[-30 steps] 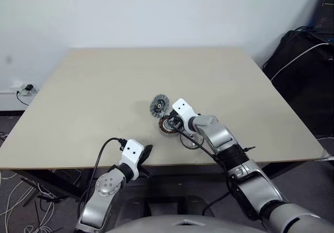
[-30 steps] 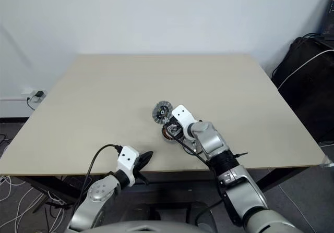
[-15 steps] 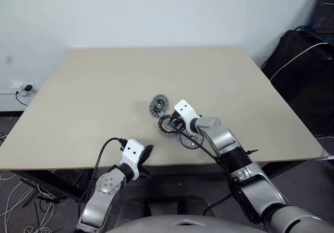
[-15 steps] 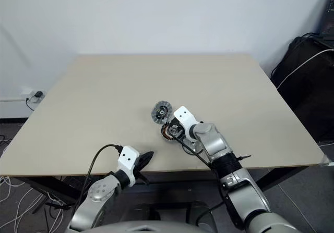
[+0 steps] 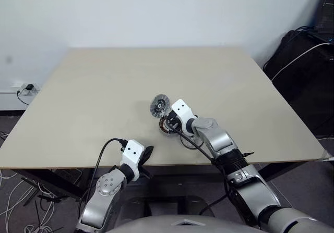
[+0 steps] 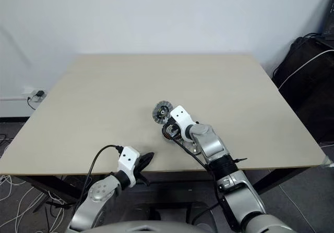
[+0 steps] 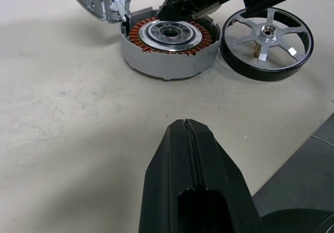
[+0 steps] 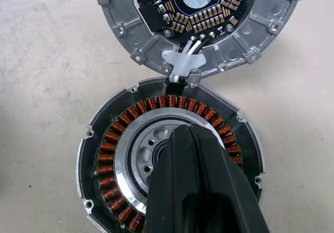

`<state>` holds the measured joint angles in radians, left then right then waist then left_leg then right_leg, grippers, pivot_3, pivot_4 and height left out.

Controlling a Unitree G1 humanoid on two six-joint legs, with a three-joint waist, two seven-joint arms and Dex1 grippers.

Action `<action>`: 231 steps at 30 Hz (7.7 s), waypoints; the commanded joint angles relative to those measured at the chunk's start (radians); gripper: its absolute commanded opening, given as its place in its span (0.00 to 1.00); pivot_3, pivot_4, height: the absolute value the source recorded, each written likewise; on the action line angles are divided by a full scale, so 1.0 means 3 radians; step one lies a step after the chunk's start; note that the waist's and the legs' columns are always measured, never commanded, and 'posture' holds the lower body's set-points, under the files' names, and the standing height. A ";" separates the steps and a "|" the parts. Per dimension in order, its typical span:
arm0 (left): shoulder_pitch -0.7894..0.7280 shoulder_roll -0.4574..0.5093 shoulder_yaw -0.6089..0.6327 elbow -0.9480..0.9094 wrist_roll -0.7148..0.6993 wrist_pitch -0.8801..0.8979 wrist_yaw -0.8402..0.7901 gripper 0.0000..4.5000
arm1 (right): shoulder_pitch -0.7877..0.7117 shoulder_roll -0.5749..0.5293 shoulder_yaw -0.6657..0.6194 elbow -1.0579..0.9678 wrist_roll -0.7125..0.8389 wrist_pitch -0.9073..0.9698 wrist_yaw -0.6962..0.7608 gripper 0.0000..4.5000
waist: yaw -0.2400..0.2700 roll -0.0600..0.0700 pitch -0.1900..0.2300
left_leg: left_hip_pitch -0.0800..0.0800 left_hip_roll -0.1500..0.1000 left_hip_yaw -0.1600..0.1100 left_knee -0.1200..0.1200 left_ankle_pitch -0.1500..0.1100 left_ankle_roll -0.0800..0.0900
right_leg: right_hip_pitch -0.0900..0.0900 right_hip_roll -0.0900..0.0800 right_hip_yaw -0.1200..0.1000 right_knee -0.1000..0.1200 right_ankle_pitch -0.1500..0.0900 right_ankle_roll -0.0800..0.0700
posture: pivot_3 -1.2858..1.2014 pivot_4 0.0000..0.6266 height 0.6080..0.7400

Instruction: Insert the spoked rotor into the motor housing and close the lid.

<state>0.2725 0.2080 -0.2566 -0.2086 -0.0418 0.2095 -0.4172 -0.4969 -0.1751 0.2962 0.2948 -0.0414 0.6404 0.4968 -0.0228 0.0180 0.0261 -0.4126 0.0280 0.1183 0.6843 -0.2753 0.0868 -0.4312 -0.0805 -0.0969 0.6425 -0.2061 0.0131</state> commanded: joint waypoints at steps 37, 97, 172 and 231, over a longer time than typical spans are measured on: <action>-0.0096 0.0114 -0.0068 -0.0045 -0.0049 0.0044 -0.0136 0.00 | 0.1294 0.0340 -0.2637 -0.2181 0.1784 0.2361 -0.0573 0.78 | 0.0038 0.0014 0.0011 | -0.0002 0.0000 -0.0005 -0.0005 -0.0002 0.0003 | 0.0000 -0.0003 0.0000 -0.0007 -0.0003 -0.0001 | 0.52 0.00 1.00; 0.0013 0.0108 -0.0049 -0.0153 -0.0059 0.0087 -0.0046 0.00 | 0.0524 0.1354 -0.3010 -0.1514 0.3023 0.2312 -0.1815 0.08 | -0.0004 0.0043 0.0026 | -0.0010 -0.0001 -0.0003 -0.0021 -0.0003 0.0003 | -0.0005 0.0001 0.0000 -0.0027 -0.0001 0.0002 | 0.52 0.00 1.00; 0.0004 0.0127 -0.0060 -0.0157 -0.0083 0.0072 -0.0039 0.00 | 0.0878 0.0920 -0.2050 -0.1539 0.2553 0.0999 -0.1800 0.67 | -0.0011 0.0038 0.0011 | -0.0006 0.0000 0.0000 -0.0020 -0.0004 0.0005 | 0.0002 0.0004 0.0001 -0.0034 0.0003 0.0008 | 0.52 0.00 1.00; -0.0021 0.0104 -0.0035 -0.0081 -0.0084 0.0020 0.0001 0.00 | 0.0216 0.0446 -0.0992 -0.0716 0.1701 0.0917 -0.0909 0.00 | 0.0004 0.0031 0.0012 | -0.0002 0.0000 0.0005 -0.0009 -0.0003 0.0005 | 0.0005 0.0008 -0.0001 -0.0023 0.0006 0.0009 | 0.52 0.00 1.00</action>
<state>0.2729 0.2396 -0.2750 -0.2103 -0.0603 0.2333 -0.4155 -0.4119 -0.0439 0.0074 0.1051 0.4717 0.9361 0.2151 -0.0216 0.0272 0.0296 -0.4132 0.0278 0.1199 0.6815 -0.2762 0.0884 -0.4297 -0.0782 -0.0971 0.6356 -0.2044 0.0159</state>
